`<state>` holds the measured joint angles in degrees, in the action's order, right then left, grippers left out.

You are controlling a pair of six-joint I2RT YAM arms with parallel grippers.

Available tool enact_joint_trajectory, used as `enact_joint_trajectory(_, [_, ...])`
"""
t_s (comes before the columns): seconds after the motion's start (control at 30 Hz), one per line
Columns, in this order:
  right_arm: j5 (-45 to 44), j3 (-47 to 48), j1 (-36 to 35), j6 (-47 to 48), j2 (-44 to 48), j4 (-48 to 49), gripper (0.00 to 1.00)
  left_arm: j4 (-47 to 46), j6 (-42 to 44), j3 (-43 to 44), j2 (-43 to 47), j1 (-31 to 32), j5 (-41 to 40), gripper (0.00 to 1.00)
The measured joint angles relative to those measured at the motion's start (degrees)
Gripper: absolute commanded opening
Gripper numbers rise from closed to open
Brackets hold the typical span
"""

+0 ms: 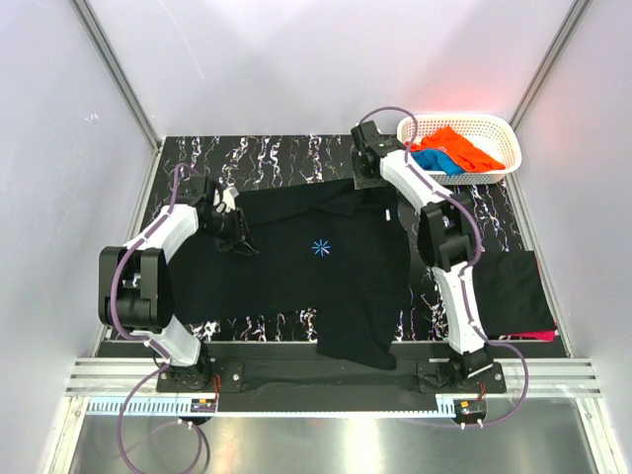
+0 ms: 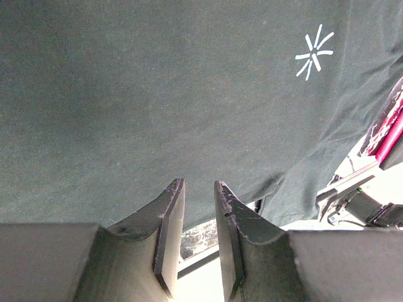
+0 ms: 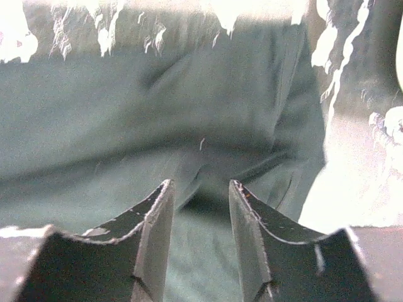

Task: Fold and stack the t-shirts
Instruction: Fold the tshirt

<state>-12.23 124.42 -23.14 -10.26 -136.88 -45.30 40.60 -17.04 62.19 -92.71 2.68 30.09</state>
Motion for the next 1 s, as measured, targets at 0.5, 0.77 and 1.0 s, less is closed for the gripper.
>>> enact_joint_trajectory(0.5, [16.8,-25.2,-3.3,-13.3,13.2,10.6,0.34,0.0,0.1,0.0,0.0,0.0,0.2,0.30])
enact_joint_trajectory(0.77, [17.9,-24.7,-0.8,-17.3,9.4,13.2,0.36,0.0,0.1,0.0,0.0,-0.1,0.2,0.30])
enact_joint_trajectory(1.0, [17.9,-24.0,-0.2,-18.3,8.3,13.9,0.39,0.0,0.1,0.0,0.0,-0.4,0.2,0.30])
